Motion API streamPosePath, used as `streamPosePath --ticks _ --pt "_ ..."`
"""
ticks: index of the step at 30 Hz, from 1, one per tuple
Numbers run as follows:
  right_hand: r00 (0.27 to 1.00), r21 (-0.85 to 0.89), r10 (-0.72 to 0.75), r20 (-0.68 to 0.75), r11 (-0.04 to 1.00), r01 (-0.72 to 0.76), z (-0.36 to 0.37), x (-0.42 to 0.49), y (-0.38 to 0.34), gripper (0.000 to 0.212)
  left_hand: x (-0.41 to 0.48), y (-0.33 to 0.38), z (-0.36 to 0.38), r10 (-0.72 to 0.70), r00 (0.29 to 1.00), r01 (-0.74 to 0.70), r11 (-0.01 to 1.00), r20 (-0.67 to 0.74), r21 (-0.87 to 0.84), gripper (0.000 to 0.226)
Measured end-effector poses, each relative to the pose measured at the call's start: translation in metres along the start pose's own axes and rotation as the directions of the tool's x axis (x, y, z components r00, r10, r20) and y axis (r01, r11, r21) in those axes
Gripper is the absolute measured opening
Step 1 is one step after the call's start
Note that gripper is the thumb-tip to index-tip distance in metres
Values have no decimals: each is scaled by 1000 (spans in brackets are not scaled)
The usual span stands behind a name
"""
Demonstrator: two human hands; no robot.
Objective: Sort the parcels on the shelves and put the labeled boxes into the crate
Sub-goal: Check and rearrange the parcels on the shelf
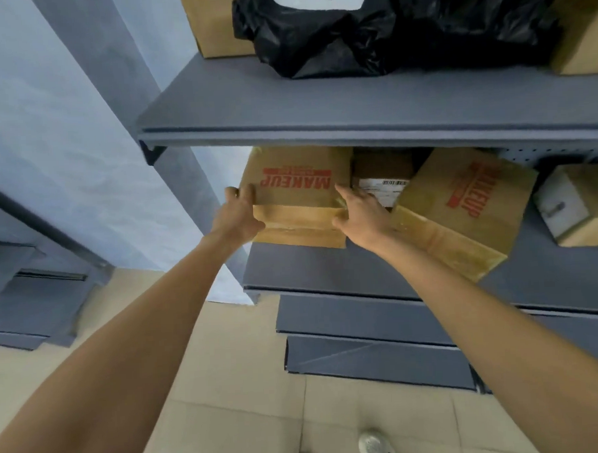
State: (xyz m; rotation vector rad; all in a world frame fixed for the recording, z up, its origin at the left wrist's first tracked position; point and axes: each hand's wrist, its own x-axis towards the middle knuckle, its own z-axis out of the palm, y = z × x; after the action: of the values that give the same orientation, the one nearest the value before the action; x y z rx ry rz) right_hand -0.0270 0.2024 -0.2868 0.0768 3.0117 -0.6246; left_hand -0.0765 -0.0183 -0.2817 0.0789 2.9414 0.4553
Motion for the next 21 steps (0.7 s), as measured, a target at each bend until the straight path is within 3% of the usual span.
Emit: streamPosePath --ticks 5,11,15,21 --pt "992 205 118 -44 973 -106 2 -24 -25 65 -13 -15 -3 114 993 -114 992 -9 -46 73" --pt "974 362 200 -105 920 -150 -8 -65 -47 71 -48 -26 -24 236 963 -241 970 -128 -21 93" --pt "954 528 246 -170 840 -122 -21 -92 -53 75 -80 -21 -41 333 928 -338 941 -167 -2 124" --pt "918 694 287 -275 719 -16 -50 -141 -60 71 -145 -9 -52 416 899 -407 909 -137 90 143"
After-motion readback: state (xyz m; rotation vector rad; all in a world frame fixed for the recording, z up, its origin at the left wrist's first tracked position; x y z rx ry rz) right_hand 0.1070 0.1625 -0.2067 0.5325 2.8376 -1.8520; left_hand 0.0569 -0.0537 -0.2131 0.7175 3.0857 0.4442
